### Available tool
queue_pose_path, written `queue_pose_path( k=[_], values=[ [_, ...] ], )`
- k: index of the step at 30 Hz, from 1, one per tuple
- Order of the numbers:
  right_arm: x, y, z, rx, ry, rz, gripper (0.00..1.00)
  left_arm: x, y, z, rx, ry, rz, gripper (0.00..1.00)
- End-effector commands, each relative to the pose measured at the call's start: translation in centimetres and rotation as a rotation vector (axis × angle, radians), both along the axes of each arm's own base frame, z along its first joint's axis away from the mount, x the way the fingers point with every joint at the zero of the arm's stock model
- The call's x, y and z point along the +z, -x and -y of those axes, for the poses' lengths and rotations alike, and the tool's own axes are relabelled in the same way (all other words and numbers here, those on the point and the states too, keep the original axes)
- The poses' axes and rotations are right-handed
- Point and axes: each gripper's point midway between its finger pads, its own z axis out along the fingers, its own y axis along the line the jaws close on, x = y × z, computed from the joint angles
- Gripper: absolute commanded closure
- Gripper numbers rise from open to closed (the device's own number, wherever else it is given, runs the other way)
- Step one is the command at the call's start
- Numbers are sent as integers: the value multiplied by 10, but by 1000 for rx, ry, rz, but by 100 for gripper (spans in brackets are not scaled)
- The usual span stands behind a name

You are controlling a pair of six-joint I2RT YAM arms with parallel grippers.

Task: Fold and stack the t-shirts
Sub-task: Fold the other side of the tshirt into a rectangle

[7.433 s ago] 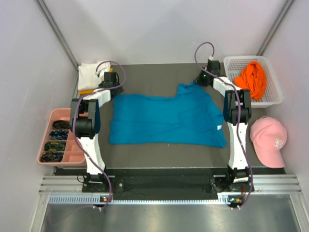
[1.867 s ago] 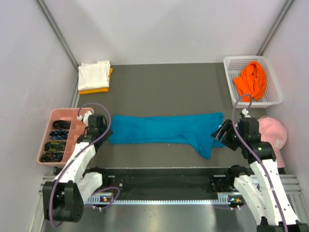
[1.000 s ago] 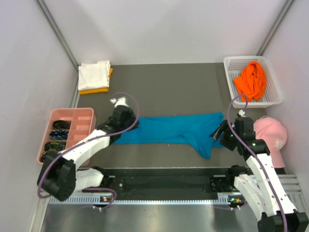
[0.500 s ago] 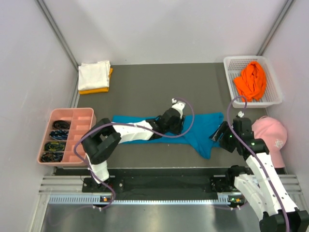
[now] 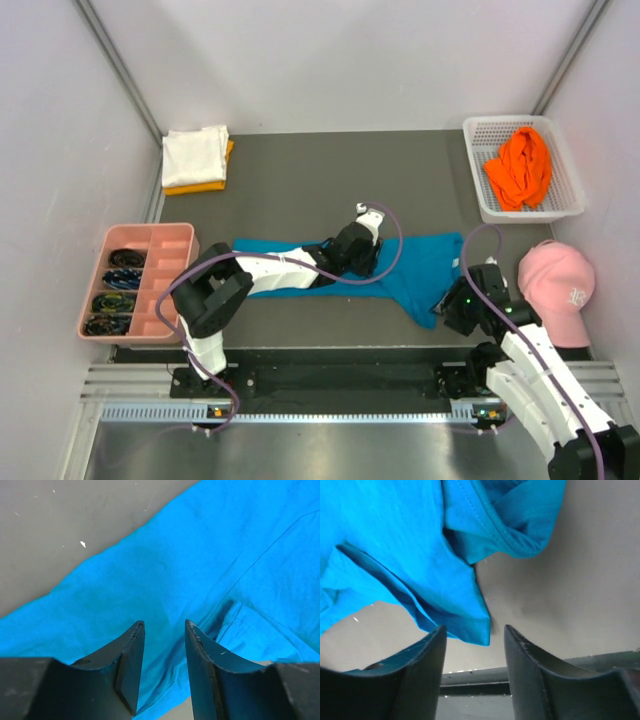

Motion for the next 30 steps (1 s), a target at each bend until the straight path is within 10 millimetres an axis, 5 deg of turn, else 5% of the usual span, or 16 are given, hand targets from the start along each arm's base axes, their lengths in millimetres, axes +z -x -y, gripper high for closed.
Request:
queue_pose_path(
  k=[1,4,24,30],
  values=[
    [0,-4,1,-38,-2,29,53,27,-12,11,1,60,68,57],
    [-7,-1,0,-31,-4,12,60,28,-11,9,3,61,70,57],
    [-22,10,-14,51,4,-60,62,20,-8,-3,44,58,67,58],
    [-27,8,-15,51,-2,-63,72,17,-9,-7,55,43,71,59]
  ],
)
